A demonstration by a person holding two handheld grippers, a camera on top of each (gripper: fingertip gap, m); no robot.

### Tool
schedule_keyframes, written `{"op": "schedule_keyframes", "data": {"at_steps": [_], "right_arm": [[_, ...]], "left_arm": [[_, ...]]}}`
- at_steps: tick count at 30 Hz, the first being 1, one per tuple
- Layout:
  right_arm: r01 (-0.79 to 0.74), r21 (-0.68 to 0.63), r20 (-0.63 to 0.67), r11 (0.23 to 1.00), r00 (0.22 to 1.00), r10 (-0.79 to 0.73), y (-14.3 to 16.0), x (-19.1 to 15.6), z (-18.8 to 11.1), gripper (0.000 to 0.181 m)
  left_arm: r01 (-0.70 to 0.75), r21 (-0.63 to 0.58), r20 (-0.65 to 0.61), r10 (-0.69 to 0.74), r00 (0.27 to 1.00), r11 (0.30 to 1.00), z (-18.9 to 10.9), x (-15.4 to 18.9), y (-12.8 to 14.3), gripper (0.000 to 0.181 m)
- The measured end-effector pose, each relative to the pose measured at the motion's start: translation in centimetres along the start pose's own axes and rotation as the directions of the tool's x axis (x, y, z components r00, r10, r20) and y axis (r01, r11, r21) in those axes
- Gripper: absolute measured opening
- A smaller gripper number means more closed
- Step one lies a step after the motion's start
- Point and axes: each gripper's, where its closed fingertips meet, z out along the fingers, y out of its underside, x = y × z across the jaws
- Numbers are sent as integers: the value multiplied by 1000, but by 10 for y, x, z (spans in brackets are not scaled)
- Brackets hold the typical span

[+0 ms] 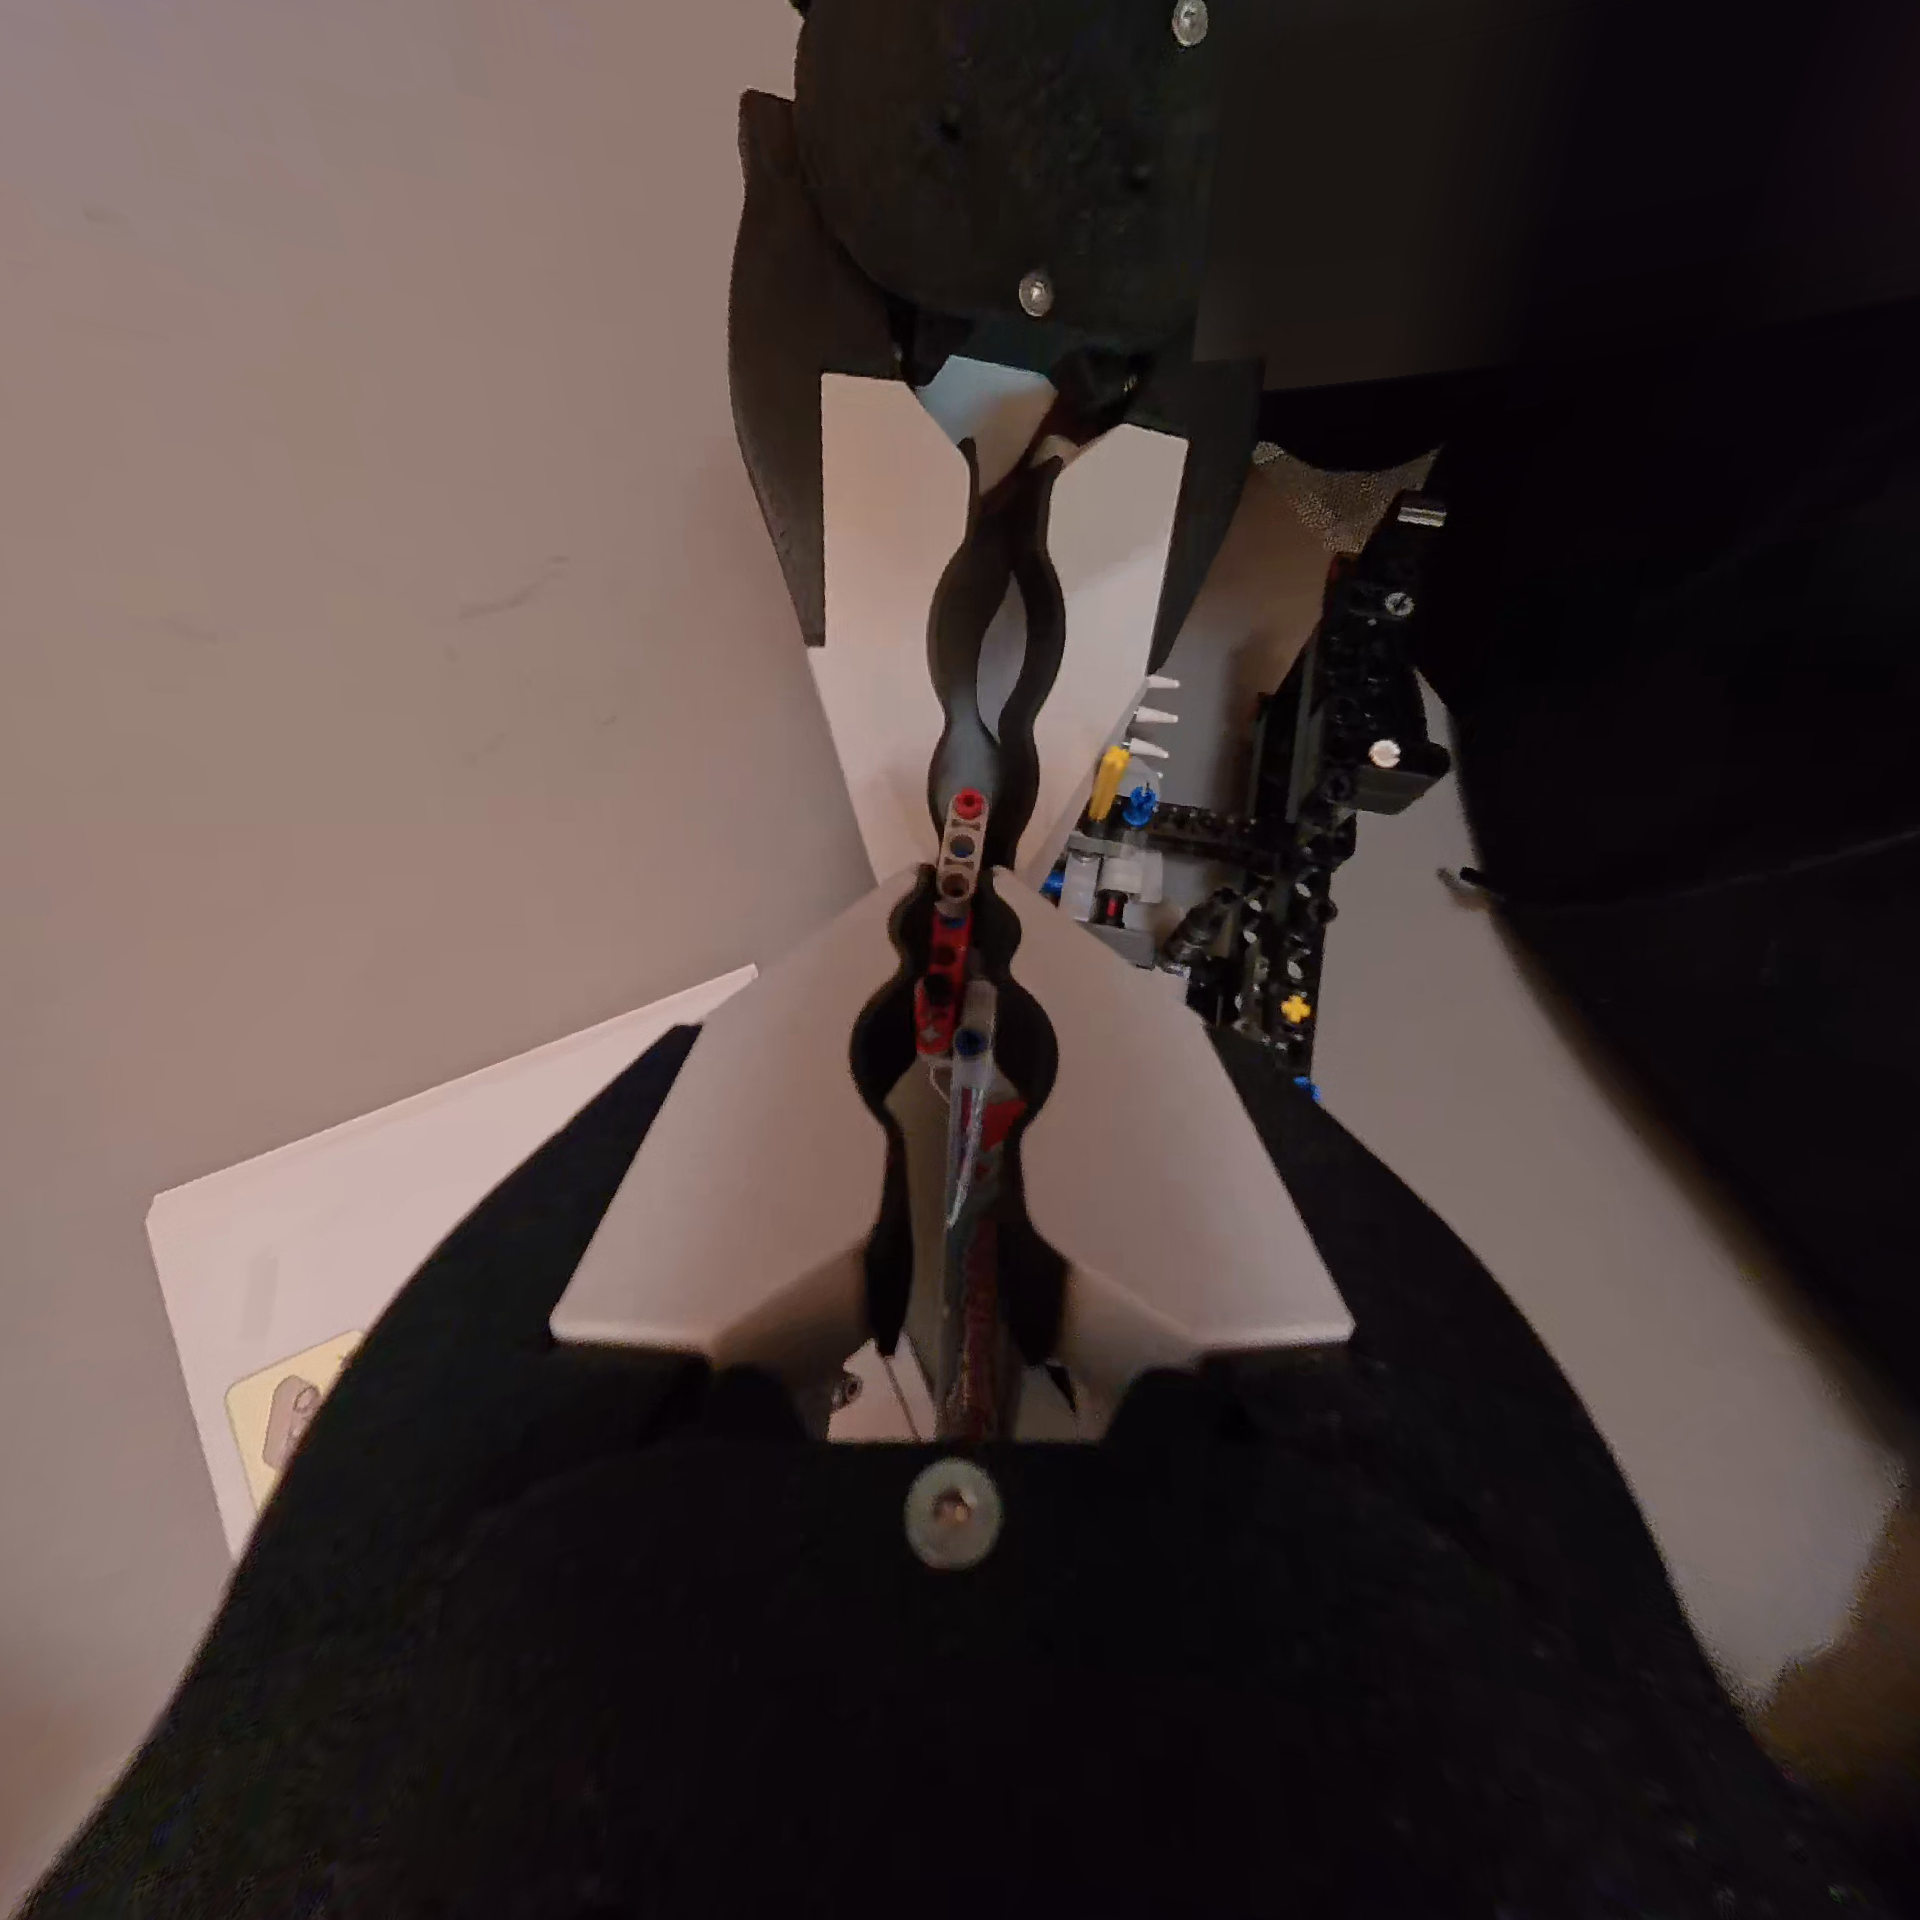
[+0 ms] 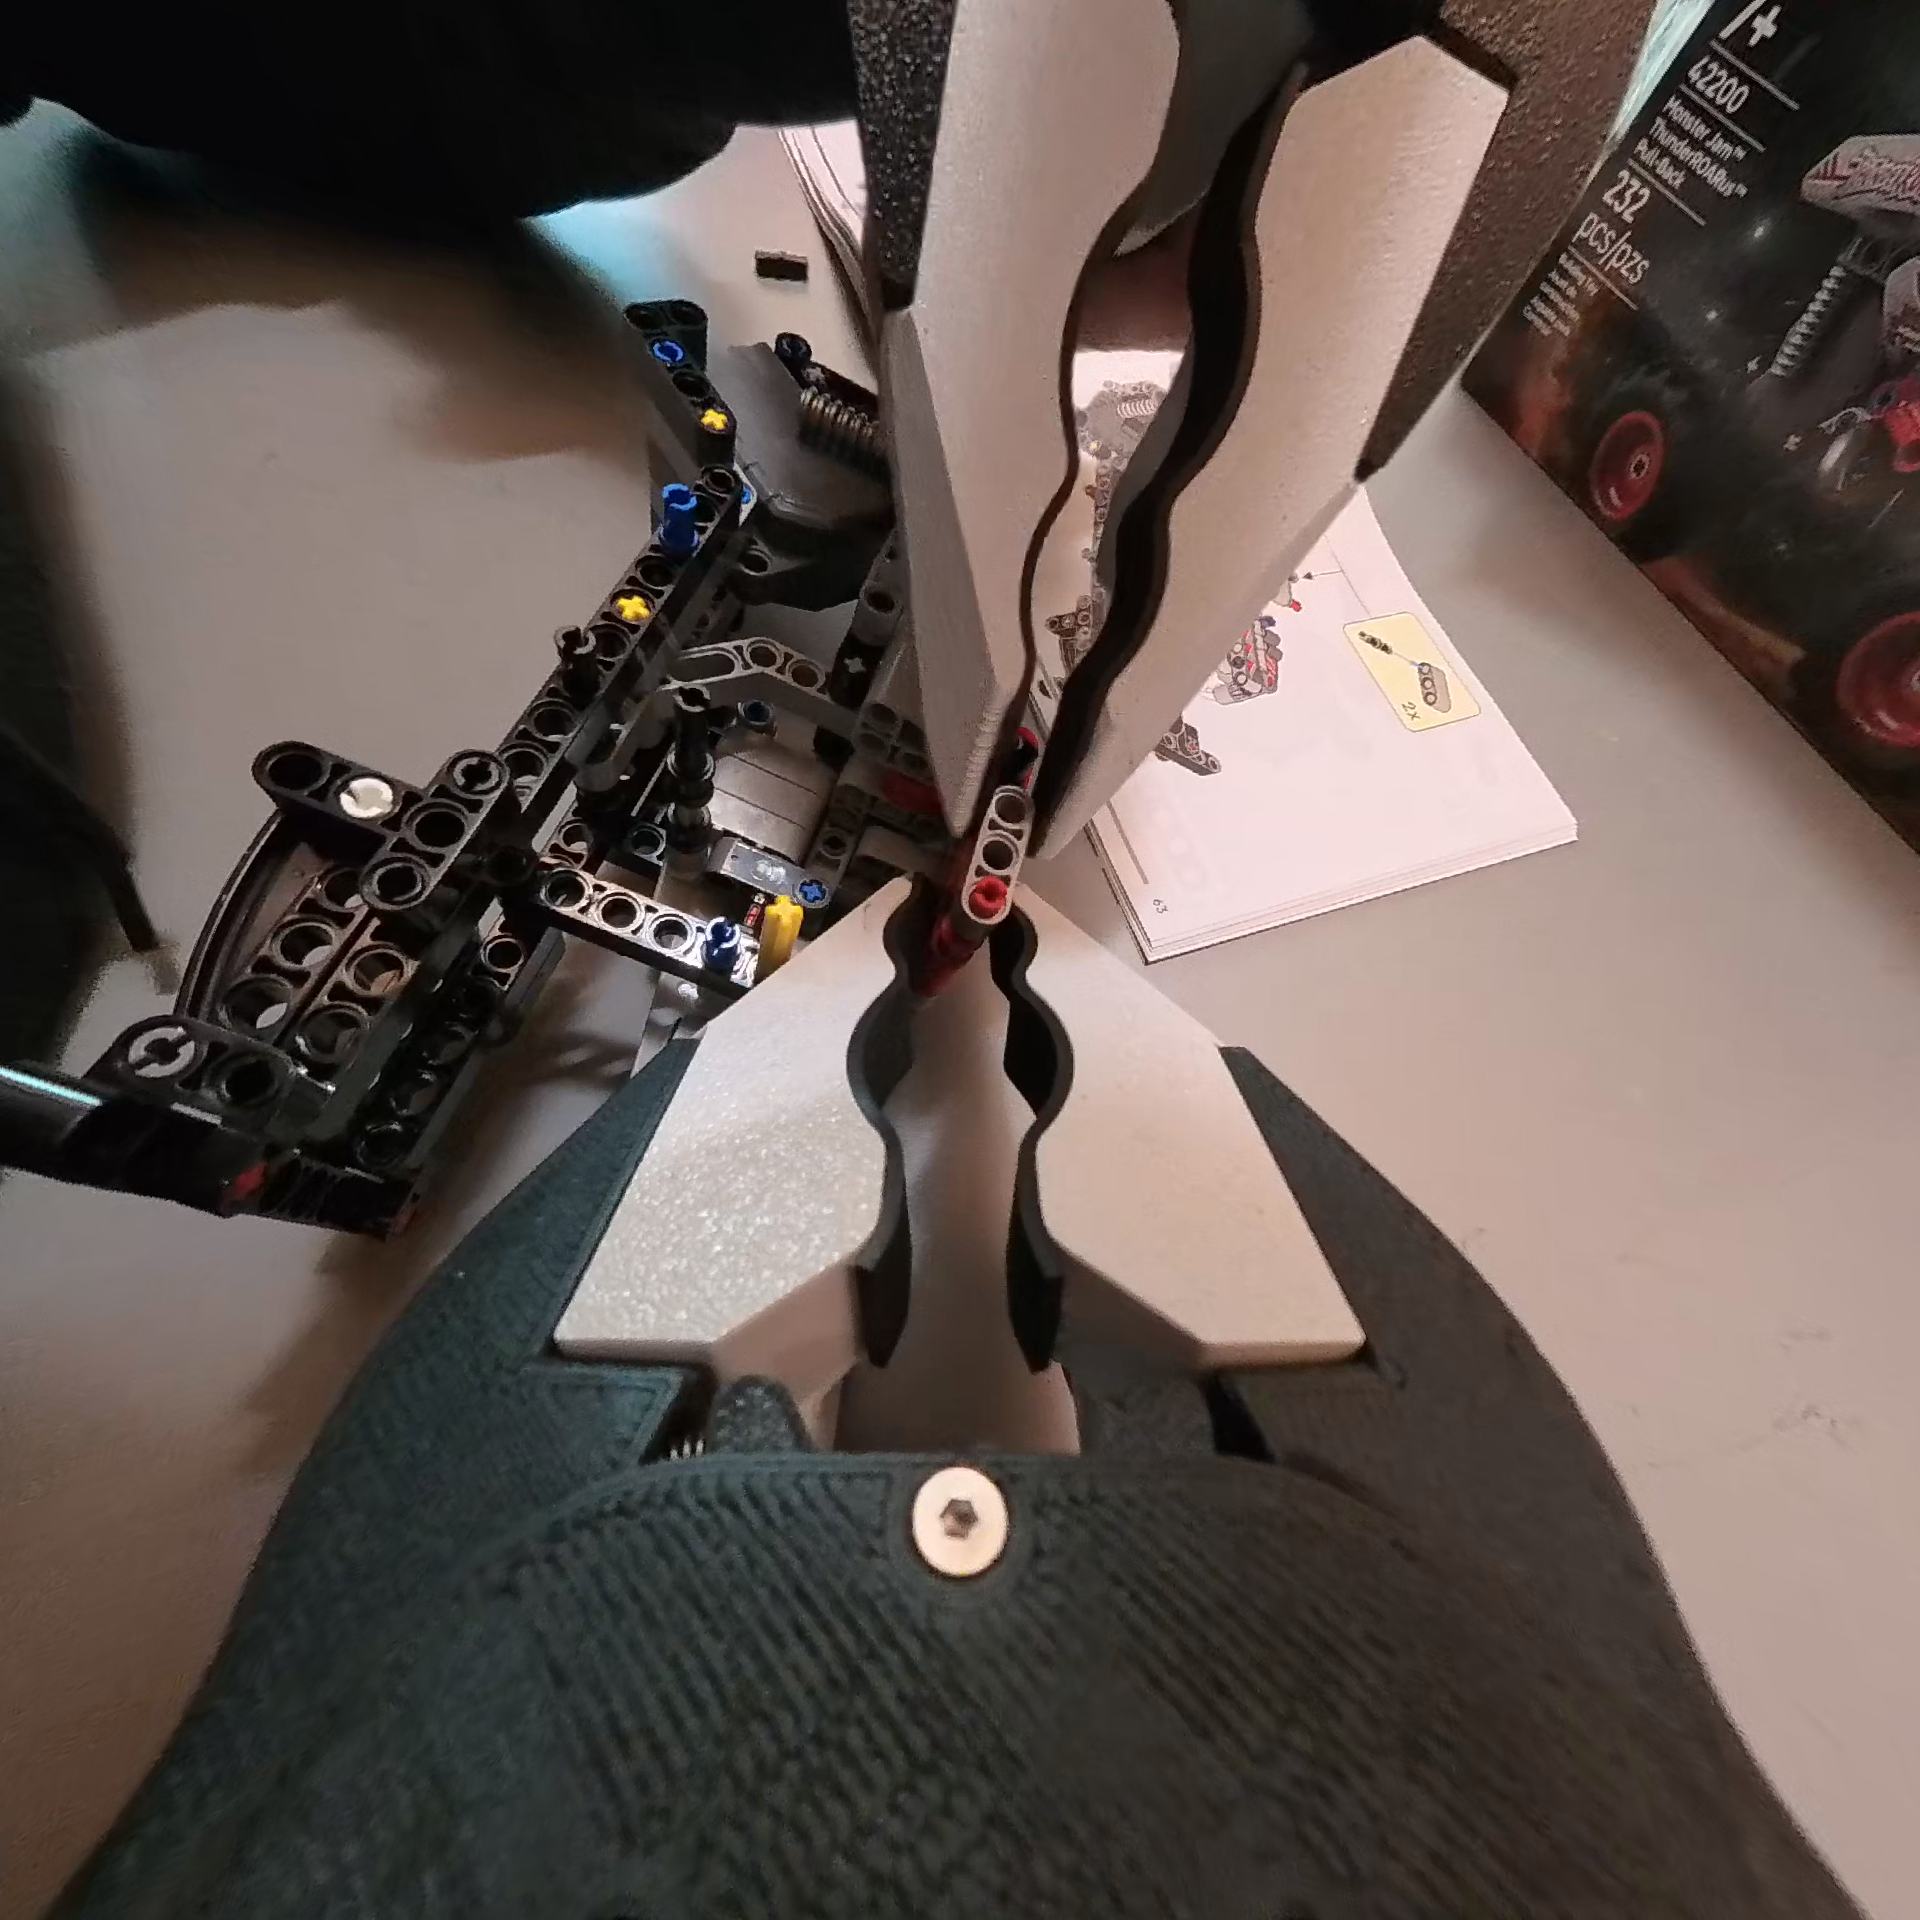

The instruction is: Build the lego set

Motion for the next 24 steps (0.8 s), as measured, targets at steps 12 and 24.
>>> {"op": "schedule_keyframes", "data": {"at_steps": [12,24], "right_arm": [[2,-4,-11,1000,1000,-2,1,1,0,11],[4,1,12,1000,1000,-4,0,-2,1,10]], "left_arm": [[6,31,-22,-5,1000,1000,-1,-2,1,5],[60,3,-26,-60,998,998,-4,1,3,5]]}}
